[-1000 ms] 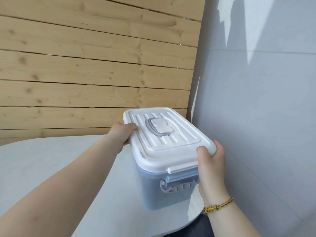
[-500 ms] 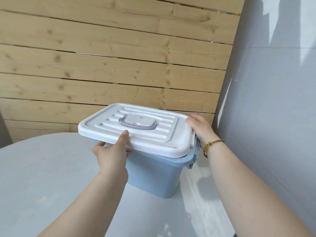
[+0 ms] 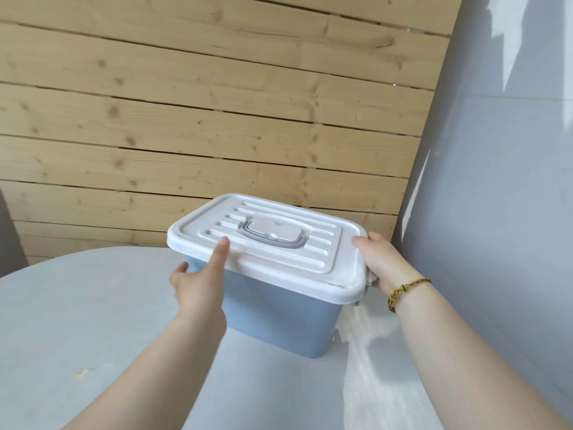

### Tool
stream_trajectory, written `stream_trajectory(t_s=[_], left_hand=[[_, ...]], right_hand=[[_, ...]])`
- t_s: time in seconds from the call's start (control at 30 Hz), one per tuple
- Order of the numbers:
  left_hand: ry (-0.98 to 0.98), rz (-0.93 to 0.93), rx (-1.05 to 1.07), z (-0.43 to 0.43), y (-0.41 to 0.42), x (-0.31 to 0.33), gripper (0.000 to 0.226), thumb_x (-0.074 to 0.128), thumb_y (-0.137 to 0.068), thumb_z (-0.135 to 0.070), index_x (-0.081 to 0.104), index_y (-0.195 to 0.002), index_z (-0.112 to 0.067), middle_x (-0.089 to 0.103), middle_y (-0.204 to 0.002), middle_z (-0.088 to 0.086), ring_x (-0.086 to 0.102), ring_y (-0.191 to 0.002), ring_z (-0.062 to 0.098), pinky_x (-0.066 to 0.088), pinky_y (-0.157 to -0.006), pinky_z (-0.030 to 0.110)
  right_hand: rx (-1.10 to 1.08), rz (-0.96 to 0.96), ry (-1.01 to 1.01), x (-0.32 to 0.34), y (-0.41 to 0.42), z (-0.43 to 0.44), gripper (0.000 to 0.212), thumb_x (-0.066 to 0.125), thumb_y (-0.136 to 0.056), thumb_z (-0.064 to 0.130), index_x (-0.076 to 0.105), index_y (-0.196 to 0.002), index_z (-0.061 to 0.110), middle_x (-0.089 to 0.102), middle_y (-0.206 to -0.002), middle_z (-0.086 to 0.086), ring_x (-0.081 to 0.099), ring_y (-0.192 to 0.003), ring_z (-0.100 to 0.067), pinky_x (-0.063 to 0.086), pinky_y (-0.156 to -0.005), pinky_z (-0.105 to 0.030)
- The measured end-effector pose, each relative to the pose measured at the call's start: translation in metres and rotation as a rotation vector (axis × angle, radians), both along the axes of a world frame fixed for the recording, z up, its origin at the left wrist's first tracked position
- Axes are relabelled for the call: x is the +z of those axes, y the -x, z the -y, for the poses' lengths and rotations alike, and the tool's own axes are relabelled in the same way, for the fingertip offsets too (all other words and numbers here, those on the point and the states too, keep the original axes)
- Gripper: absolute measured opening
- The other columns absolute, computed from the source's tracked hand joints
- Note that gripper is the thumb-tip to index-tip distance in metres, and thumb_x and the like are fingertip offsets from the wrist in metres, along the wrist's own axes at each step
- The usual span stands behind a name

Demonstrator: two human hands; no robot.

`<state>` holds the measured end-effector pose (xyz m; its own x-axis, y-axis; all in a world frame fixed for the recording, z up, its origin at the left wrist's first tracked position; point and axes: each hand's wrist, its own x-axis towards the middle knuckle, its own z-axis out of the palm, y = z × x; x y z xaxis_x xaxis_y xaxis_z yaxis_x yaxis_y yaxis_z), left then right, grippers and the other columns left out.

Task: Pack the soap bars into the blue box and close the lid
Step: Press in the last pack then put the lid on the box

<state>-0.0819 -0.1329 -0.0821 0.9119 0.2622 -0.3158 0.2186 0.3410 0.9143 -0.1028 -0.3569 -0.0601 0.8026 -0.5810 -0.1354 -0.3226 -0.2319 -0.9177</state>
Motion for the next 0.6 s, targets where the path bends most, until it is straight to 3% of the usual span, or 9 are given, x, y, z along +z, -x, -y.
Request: stream_trajectory(t_s=[0.1,0.13,0.23,0.3,0.33,0.43,0.5,0.53,0.6], left_hand=[[-0.073,0.018,0.020,-0.030,-0.031,0.009,0.078,0.058,-0.076,-0.049,0.020,-0.138,-0.019,0.029,-0.146,0.003,0.034,-0.129,0.026,0.030,-0.102,0.041],[-0.092,0.017,-0.027,-0.038,-0.042,0.012,0.075,0.057,-0.077,-0.049,0.023,-0.137,-0.017,0.035,-0.142,0.003,0.037,-0.127,0.026,0.031,-0.101,0.041],[-0.046,-0.014,-0.247,-0.049,-0.066,0.018,0.044,0.057,-0.080,-0.036,0.048,-0.117,-0.014,0.055,-0.100,0.002,0.055,-0.093,0.024,0.039,-0.083,0.036],[-0.006,-0.035,-0.338,-0.051,-0.074,0.018,0.020,0.057,-0.078,-0.021,0.055,-0.096,-0.013,0.053,-0.077,0.002,0.051,-0.067,0.020,0.042,-0.066,0.032],[0.017,-0.031,-0.348,-0.051,-0.077,0.017,0.015,0.057,-0.077,-0.016,0.056,-0.091,-0.011,0.053,-0.073,0.002,0.050,-0.064,0.019,0.042,-0.062,0.030],[0.112,0.009,-0.331,-0.052,-0.082,0.013,0.019,0.057,-0.078,-0.009,0.053,-0.096,-0.004,0.057,-0.077,0.004,0.054,-0.068,0.017,0.045,-0.066,0.025],[0.150,0.032,-0.311,-0.051,-0.080,0.011,0.020,0.058,-0.078,-0.007,0.052,-0.097,-0.002,0.059,-0.083,0.007,0.056,-0.070,0.017,0.046,-0.068,0.025],[0.148,0.042,-0.296,-0.049,-0.079,0.010,0.023,0.058,-0.077,-0.005,0.052,-0.100,-0.001,0.060,-0.093,0.009,0.056,-0.074,0.018,0.047,-0.069,0.025],[0.108,0.084,-0.245,-0.049,-0.081,0.009,0.052,0.061,-0.076,-0.003,0.041,-0.124,0.000,0.050,-0.126,0.015,0.056,-0.095,0.023,0.046,-0.080,0.028]], right_hand=[[-0.079,-0.026,-0.190,-0.006,0.015,-0.011,0.062,0.048,-0.088,0.039,0.025,-0.141,0.015,0.048,-0.130,-0.008,0.049,-0.115,-0.031,0.036,-0.092,-0.042],[-0.084,-0.057,-0.266,-0.011,0.019,-0.013,0.064,0.050,-0.085,0.043,0.028,-0.139,0.016,0.050,-0.129,-0.009,0.050,-0.112,-0.033,0.036,-0.094,-0.048],[-0.043,-0.049,-0.426,-0.017,0.031,-0.025,0.038,0.052,-0.083,0.047,0.054,-0.103,0.016,0.059,-0.091,-0.009,0.053,-0.081,-0.029,0.042,-0.081,-0.051],[-0.072,0.014,-0.436,-0.015,0.029,-0.028,0.024,0.052,-0.085,0.040,0.055,-0.083,0.016,0.060,-0.084,-0.010,0.056,-0.080,-0.030,0.047,-0.077,-0.047],[-0.088,0.033,-0.423,-0.012,0.027,-0.027,0.022,0.052,-0.086,0.035,0.053,-0.078,0.015,0.060,-0.080,-0.011,0.057,-0.076,-0.030,0.048,-0.074,-0.044],[-0.120,0.054,-0.365,0.000,0.020,-0.024,0.023,0.052,-0.087,0.023,0.051,-0.069,0.009,0.055,-0.066,-0.010,0.052,-0.057,-0.026,0.043,-0.057,-0.031],[-0.134,0.055,-0.339,0.004,0.015,-0.021,0.024,0.053,-0.086,0.019,0.051,-0.066,0.008,0.055,-0.065,-0.009,0.051,-0.056,-0.024,0.041,-0.054,-0.028],[-0.144,0.052,-0.340,0.004,0.013,-0.018,0.023,0.055,-0.086,0.020,0.051,-0.066,0.008,0.055,-0.066,-0.009,0.052,-0.056,-0.023,0.043,-0.056,-0.029],[-0.152,0.029,-0.359,0.005,0.010,-0.016,0.022,0.056,-0.084,0.022,0.051,-0.067,0.009,0.055,-0.065,-0.009,0.052,-0.056,-0.022,0.047,-0.062,-0.032]])
